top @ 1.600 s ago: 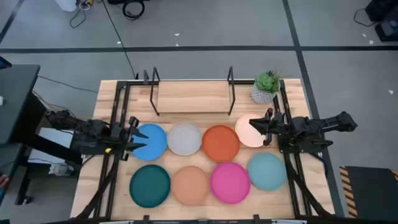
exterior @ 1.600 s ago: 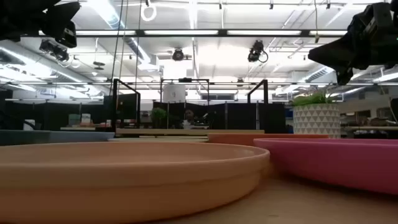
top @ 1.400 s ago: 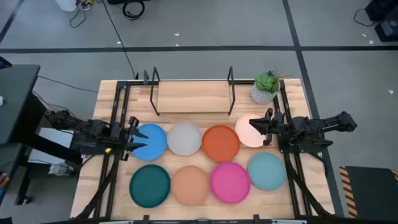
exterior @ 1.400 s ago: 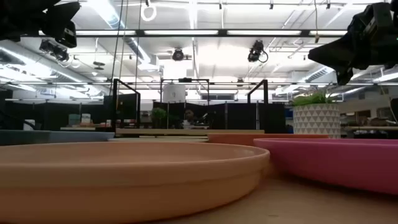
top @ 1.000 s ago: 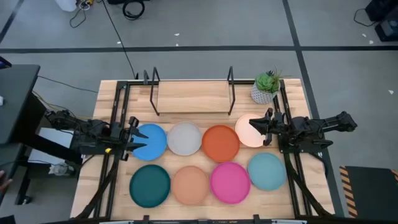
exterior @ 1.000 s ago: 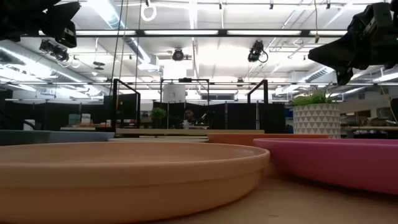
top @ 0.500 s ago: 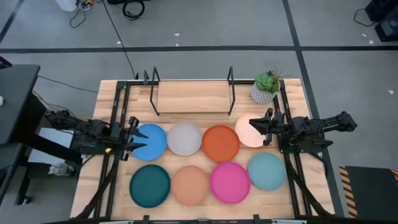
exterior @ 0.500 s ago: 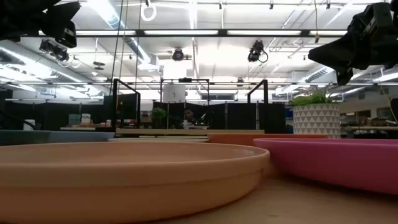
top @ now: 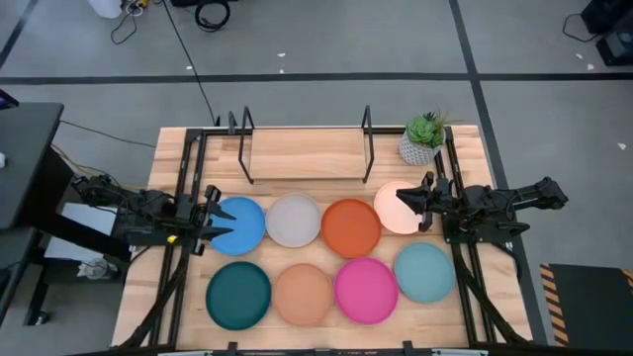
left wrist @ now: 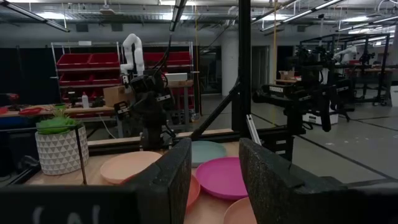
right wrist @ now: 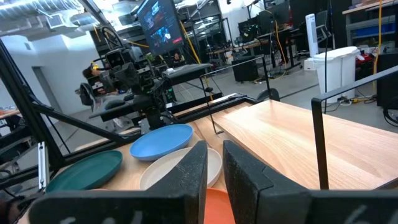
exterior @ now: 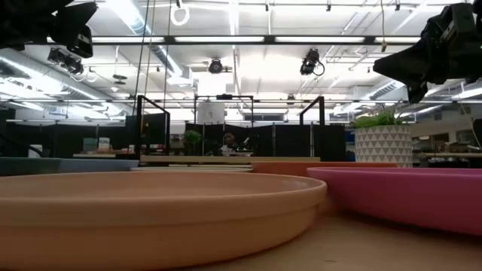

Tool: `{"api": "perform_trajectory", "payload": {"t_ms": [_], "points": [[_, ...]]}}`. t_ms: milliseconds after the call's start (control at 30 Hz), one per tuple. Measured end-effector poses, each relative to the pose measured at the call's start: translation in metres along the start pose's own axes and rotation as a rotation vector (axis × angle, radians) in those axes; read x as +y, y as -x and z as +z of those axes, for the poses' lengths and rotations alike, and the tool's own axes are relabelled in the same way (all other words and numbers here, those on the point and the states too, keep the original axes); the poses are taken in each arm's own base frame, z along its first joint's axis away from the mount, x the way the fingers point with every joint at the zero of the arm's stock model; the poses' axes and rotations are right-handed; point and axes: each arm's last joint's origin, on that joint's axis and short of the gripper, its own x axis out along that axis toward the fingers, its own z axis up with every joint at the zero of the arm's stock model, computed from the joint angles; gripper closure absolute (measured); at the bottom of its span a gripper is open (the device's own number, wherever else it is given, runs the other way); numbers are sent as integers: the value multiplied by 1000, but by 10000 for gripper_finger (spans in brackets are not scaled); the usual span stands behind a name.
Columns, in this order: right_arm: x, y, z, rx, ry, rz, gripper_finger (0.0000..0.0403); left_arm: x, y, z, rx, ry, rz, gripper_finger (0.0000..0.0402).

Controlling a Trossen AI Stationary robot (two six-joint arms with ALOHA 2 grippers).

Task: Place and stack plates onto a shelf

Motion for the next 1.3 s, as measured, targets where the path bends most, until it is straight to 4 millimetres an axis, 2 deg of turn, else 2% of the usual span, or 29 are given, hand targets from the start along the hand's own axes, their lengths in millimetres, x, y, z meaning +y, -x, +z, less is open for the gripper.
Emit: {"api": "perform_trajectory", "payload": {"t_ms": [733,933,1067,1167,1300], "points": [[0,0,0,0,0,0,346,0,0,0,0,2,0,260],[0,0,2,-21,-8,-8,346,0,0,2,-19,161,3,260],[0,0,9,-96,-21,-51,346,0,0,-1,13,160,4,260],[2,1,13,-127,-63,9,346,-1,0,-1,16,180,-29,260],[5,-1,11,-89,-36,90,346,-4,0,1,-4,106,-137,260]]}}
